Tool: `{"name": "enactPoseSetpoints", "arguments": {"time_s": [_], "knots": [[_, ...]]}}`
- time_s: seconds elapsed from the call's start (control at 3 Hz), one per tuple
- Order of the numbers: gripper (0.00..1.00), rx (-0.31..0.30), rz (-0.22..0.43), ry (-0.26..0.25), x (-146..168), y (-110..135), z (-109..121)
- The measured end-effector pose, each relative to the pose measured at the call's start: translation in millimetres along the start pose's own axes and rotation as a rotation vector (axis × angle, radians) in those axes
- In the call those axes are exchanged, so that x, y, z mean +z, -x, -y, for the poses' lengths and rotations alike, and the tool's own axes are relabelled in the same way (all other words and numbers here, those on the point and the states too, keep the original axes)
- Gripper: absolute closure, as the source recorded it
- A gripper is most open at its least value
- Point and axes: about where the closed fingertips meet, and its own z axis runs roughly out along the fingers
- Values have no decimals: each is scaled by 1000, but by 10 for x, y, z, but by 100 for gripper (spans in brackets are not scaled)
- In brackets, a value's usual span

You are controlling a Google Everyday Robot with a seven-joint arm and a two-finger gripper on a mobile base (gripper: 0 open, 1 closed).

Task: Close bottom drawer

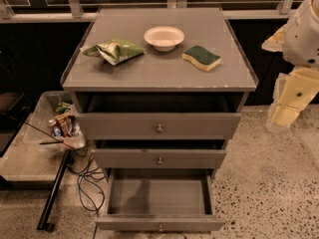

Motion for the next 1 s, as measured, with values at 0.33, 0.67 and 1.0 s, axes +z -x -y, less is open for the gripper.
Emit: {"name": "enactPoseSetpoints", "arguments": {"time_s": [0.33,0.67,1.0], "knots": [[0,0,0,0,0,0,0],[0,-2,1,15,118,3,-28],[0,16,20,77,512,-208,-91]]}}
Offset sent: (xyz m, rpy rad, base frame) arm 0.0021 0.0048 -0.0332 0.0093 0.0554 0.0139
